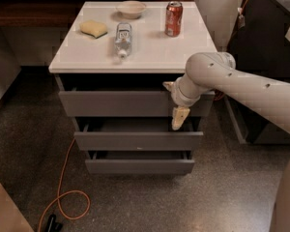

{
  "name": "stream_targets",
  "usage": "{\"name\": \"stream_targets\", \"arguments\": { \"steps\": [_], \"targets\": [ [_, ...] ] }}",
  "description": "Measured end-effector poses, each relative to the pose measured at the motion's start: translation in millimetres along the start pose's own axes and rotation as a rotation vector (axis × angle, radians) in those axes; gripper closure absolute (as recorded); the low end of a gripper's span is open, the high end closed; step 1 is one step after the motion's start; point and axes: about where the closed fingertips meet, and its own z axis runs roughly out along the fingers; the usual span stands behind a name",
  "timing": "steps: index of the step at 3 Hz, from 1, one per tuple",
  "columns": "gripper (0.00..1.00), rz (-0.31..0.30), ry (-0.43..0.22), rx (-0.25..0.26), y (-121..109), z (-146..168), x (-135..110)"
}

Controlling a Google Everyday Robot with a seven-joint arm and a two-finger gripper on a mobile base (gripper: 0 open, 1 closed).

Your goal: Place blue plastic bottle into top drawer

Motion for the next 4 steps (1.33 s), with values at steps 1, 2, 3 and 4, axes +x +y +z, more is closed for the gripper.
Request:
{"name": "stream_targets", "arguments": {
  "steps": [1, 2, 3, 4],
  "targets": [
    [0.0, -0.015, 0.009, 0.011, -13.9, 12.6, 1.9],
    [0.16, -0.004, 0.01, 0.011, -21.0, 24.2, -0.1],
    [0.39, 0.021, 0.016, 0.003, -20.8, 34.7, 0.5],
    [0.62, 0.039, 0.018, -0.004, -13.6, 35.8, -1.4]
  ]
}}
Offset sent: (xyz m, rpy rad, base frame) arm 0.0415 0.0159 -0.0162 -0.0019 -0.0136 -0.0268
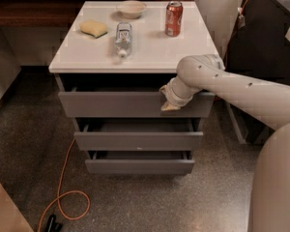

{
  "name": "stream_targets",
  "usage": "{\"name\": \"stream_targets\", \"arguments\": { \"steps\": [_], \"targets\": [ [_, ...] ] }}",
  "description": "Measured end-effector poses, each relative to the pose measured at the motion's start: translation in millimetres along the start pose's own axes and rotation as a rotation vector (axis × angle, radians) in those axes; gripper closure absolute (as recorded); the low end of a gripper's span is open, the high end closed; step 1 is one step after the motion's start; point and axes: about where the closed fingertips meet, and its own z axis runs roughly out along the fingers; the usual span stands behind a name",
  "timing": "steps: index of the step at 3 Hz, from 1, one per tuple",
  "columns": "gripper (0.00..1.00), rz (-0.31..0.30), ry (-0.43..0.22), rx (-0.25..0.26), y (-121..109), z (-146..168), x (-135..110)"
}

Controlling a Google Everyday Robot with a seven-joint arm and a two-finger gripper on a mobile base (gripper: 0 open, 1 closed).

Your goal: Place blue plastic bottle into top drawer

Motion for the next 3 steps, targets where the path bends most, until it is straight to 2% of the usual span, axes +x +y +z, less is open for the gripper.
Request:
{"name": "stream_targets", "arguments": {
  "steps": [1, 2, 3],
  "targets": [
    [0.93, 0.01, -0.004, 0.003, 6.2, -6.3, -3.3],
    [1.0, 0.01, -0.004, 0.003, 5.1, -8.8, -3.9],
    [1.0, 0.019, -0.013, -0.006, 22.0, -19.5, -12.0]
  ]
}}
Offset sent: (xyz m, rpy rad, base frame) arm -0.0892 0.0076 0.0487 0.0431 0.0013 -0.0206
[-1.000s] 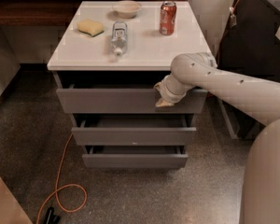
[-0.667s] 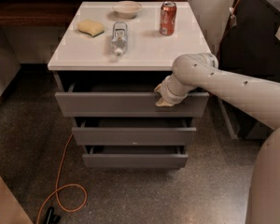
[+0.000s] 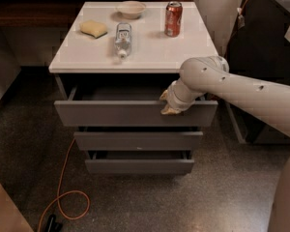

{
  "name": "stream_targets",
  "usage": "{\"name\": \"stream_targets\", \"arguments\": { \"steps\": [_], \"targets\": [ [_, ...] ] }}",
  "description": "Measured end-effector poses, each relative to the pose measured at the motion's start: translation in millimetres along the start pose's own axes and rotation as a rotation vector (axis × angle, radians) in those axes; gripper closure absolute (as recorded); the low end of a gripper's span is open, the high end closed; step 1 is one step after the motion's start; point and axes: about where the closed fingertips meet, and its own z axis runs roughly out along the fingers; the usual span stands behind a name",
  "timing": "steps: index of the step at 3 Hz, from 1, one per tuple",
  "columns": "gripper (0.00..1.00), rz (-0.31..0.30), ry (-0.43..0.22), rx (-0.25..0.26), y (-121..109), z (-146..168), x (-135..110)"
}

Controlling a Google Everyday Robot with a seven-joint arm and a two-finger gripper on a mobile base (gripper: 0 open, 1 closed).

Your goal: Place blue plastic bottle into top drawer

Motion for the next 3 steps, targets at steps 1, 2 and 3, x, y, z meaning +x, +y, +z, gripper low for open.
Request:
{"name": "stream_targets", "arguments": {
  "steps": [1, 2, 3],
  "targets": [
    [1.0, 0.002, -0.002, -0.001, 1.9, -3.7, -2.1],
    [1.0, 0.027, -0.024, -0.007, 32.5, -22.2, -20.2],
    [1.0, 0.026, -0.025, -0.006, 35.2, -23.3, -20.8]
  ]
}}
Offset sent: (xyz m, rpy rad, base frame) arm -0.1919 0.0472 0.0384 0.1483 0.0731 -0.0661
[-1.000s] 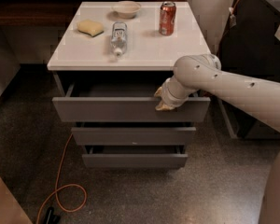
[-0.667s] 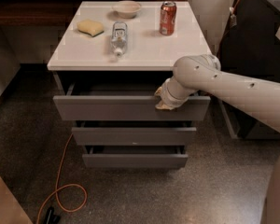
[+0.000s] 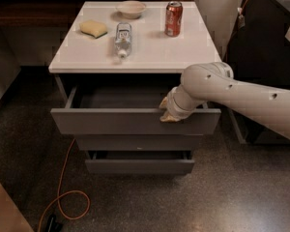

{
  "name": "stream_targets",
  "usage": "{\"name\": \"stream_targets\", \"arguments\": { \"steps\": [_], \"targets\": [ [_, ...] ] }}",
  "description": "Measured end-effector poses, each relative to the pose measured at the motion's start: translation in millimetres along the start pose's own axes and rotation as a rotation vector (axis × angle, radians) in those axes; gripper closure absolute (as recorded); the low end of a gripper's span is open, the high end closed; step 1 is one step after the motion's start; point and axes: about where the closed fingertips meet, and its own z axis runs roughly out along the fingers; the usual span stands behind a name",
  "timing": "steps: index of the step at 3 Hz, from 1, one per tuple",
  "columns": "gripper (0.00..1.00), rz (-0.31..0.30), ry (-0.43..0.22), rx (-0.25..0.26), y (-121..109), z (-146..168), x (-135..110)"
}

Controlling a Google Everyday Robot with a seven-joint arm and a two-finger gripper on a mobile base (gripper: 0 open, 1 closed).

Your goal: Place blue plastic bottle into top drawer

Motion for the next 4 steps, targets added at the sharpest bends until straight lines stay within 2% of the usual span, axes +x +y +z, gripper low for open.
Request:
{"name": "stream_targets", "arguments": {
  "steps": [1, 2, 3, 4],
  "targets": [
    [1.0, -0.006, -0.012, 0.003, 19.3, -7.8, -3.8],
    [1.0, -0.008, -0.014, 0.002, 23.1, -9.2, -4.3],
    [1.0, -0.017, -0.02, -0.007, 46.5, -18.3, -7.3],
    [1.0, -0.02, -0.022, -0.012, 54.0, -20.8, -8.4]
  ]
}}
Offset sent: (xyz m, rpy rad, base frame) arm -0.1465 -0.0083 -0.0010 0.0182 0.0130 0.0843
